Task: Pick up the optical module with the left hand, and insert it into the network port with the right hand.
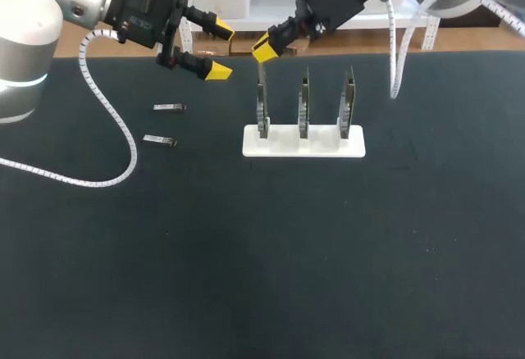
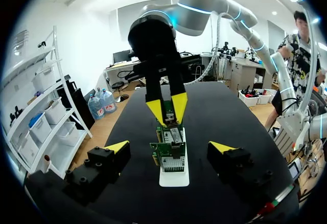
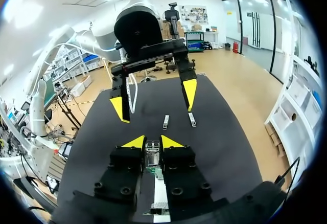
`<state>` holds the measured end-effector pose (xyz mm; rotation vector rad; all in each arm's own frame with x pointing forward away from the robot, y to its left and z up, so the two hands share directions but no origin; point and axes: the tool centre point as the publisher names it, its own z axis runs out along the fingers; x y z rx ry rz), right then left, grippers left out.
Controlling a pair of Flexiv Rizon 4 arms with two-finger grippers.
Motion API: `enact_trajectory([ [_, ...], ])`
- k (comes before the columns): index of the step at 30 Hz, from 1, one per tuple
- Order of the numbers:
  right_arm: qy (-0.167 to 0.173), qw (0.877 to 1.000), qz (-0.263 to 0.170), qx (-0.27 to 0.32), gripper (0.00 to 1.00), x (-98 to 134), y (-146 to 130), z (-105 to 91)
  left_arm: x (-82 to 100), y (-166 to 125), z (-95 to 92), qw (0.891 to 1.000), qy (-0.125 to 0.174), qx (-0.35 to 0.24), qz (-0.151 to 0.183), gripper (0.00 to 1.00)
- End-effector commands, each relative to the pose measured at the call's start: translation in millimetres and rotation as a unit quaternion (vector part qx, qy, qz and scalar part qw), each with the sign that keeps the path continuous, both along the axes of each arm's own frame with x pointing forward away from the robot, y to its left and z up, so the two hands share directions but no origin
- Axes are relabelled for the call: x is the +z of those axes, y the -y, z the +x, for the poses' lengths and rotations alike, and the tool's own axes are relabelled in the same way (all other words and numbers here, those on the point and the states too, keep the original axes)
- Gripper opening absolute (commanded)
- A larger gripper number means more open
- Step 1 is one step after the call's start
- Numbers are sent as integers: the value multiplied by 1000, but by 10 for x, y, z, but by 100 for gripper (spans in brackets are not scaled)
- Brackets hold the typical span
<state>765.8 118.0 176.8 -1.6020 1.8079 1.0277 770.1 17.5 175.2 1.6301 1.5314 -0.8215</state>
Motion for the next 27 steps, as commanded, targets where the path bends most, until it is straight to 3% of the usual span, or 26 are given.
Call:
enact_trajectory([
  [1, -3, 1000, 0, 0, 0, -10, -1, 8, 8, 5, 19, 1000, -2, -1, 3, 100],
  [27, -12, 1000, -10, 8, 0, -71, -23, 73, 8, 5, 19, 1000, -2, -1, 3, 100],
])
